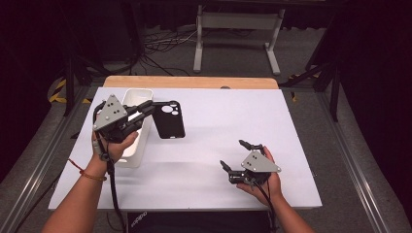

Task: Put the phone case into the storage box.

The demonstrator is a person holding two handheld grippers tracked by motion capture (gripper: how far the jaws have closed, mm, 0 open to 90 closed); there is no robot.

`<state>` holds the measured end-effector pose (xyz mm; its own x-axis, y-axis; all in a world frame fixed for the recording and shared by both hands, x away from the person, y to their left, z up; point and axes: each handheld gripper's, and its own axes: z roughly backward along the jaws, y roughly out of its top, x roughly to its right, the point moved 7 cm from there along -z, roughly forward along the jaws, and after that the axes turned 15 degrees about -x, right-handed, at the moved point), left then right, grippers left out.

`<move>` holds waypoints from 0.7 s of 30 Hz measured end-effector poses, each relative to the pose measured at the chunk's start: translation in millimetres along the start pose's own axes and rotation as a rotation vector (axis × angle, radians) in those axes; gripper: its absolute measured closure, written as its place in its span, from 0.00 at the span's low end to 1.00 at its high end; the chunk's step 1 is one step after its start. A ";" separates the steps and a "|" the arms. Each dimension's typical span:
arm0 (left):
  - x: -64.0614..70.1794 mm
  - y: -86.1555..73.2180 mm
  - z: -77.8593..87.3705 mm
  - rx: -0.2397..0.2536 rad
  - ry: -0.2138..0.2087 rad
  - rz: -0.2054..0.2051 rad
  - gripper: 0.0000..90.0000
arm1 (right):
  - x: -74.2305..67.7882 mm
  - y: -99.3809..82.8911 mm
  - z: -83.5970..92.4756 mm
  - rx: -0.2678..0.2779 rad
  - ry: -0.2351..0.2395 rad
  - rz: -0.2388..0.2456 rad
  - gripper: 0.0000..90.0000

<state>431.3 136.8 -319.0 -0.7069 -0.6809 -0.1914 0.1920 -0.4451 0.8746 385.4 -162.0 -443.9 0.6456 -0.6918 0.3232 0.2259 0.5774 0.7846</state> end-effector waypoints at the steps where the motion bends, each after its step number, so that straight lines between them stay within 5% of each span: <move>1: -1.5 -0.1 0.1 0.000 0.002 0.000 0.91 | 0.0 0.0 0.0 0.000 0.000 0.000 0.15; 21: -21.8 2.2 8.5 -0.012 0.036 -0.027 0.91 | 0.0 -0.4 0.3 0.004 0.003 0.001 0.15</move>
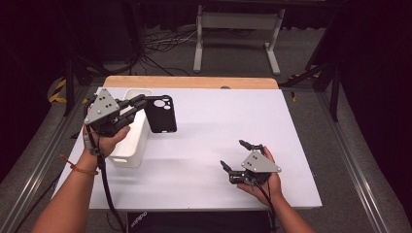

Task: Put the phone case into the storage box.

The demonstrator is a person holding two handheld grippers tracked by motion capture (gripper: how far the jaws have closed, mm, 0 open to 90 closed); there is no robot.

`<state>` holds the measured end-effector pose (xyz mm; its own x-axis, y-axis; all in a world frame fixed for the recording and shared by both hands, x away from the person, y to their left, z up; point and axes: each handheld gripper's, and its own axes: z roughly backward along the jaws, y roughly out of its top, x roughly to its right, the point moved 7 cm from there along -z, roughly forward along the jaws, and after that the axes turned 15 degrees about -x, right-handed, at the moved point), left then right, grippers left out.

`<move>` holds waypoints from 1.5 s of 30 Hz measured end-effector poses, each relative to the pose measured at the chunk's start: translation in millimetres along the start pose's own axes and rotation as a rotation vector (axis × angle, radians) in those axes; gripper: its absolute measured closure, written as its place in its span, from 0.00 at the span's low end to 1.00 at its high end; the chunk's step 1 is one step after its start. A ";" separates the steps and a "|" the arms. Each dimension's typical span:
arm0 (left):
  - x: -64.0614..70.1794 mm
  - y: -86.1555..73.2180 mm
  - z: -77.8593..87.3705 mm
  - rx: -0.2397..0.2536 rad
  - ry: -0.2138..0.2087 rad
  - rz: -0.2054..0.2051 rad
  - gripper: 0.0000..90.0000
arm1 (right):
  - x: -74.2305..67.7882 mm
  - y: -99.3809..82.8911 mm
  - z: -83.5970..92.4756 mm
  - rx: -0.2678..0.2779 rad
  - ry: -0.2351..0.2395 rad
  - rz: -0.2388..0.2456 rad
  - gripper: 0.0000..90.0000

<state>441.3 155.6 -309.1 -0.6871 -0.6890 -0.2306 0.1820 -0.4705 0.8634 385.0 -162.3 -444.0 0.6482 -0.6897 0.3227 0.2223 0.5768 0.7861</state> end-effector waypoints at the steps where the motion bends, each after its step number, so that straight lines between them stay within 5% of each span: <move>1: -2.0 -0.3 0.7 -0.005 0.002 -0.002 0.91 | -0.1 0.0 0.0 0.001 0.001 0.000 0.15; 25: -37.5 -0.8 5.2 -0.009 0.049 -0.004 0.91 | 2.2 -0.4 -0.5 -0.002 -0.007 -0.005 0.15; 45: -77.2 -9.0 -2.1 -0.037 0.133 0.017 0.91 | 5.6 -1.6 -1.3 -0.003 -0.012 -0.011 0.15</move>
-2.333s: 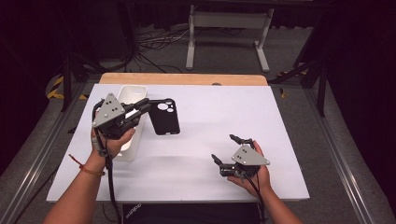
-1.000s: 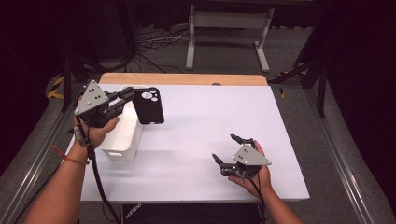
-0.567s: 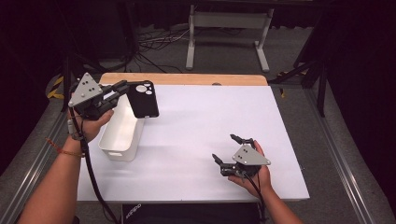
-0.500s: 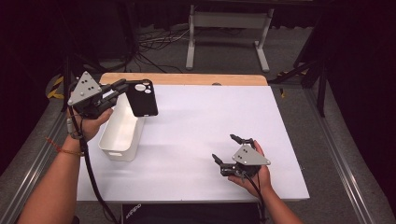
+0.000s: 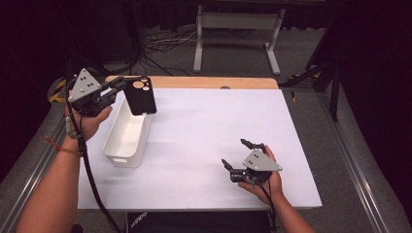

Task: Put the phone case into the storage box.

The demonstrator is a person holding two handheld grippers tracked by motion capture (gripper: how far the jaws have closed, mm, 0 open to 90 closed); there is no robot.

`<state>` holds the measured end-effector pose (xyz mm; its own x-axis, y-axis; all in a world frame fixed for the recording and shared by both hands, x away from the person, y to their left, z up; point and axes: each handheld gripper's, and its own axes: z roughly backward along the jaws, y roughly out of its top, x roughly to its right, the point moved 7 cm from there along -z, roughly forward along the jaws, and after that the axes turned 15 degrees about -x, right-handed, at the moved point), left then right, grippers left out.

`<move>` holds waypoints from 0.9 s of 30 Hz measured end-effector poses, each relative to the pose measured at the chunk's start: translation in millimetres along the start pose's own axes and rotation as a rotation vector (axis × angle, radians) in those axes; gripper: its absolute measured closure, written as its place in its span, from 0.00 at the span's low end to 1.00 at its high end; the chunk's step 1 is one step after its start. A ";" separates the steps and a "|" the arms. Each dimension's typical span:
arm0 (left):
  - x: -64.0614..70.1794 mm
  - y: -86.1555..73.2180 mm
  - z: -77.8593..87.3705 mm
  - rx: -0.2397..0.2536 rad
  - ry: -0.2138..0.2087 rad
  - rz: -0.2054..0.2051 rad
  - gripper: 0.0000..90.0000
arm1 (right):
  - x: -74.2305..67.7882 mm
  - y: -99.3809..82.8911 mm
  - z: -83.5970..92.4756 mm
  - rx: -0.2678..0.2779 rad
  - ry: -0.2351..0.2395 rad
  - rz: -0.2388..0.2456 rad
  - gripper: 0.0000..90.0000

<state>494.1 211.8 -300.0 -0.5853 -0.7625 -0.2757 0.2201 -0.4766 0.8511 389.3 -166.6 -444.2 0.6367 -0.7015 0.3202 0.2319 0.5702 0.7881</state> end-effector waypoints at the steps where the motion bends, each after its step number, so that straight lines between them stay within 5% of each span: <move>1: -1.4 -0.5 -0.3 -0.006 0.002 -0.001 0.91 | 0.2 -0.1 0.3 0.000 0.002 -0.005 0.15; 27: -35.6 -7.1 -27.4 -0.028 0.045 0.004 0.91 | 5.5 -2.2 -1.0 -0.004 0.011 -0.029 0.15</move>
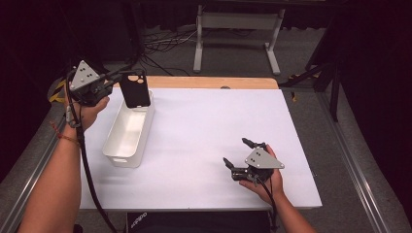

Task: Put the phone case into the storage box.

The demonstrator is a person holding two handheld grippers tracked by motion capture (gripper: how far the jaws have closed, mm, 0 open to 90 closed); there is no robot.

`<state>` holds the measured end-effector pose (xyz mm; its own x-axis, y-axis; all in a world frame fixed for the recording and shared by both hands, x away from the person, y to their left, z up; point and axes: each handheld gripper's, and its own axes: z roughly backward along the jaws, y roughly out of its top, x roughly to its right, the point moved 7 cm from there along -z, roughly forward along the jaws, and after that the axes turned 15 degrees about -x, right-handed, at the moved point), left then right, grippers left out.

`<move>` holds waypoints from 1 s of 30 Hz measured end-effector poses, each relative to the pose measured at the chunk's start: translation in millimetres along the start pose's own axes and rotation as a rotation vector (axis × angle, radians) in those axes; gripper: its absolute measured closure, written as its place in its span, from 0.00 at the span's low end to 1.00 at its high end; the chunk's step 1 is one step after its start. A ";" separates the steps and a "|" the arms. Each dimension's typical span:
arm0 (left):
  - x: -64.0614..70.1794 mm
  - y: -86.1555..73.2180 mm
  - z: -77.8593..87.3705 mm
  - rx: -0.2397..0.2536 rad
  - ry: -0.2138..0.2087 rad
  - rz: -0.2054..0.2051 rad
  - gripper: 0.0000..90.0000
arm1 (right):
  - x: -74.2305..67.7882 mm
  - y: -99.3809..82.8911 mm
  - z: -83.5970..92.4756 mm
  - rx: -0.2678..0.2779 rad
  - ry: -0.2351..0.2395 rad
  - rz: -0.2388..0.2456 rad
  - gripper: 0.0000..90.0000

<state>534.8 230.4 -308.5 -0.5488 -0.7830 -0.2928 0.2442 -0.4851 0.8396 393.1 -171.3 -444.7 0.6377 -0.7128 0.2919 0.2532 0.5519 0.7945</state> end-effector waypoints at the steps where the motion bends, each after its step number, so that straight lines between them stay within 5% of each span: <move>1: -1.7 0.7 -0.7 0.003 0.004 -0.001 0.91 | -0.1 0.1 -0.2 0.001 -0.001 0.000 0.15; 16: -15.9 -8.0 -20.8 -0.031 0.034 0.009 0.91 | -2.8 -1.2 -7.6 -0.023 0.011 0.003 0.15; 24: -8.0 -26.9 -40.8 -0.076 0.032 -0.046 0.91 | -3.3 -1.5 -10.4 -0.033 0.012 -0.001 0.15; 30: -3.6 -39.2 -52.4 -0.065 -0.011 -0.016 0.91 | -4.9 -1.1 -8.2 -0.035 0.006 0.003 0.15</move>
<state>569.1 231.8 -364.3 -0.5622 -0.7704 -0.3007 0.2860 -0.5222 0.8034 395.6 -164.9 -451.4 0.6427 -0.7088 0.2907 0.2770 0.5688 0.7745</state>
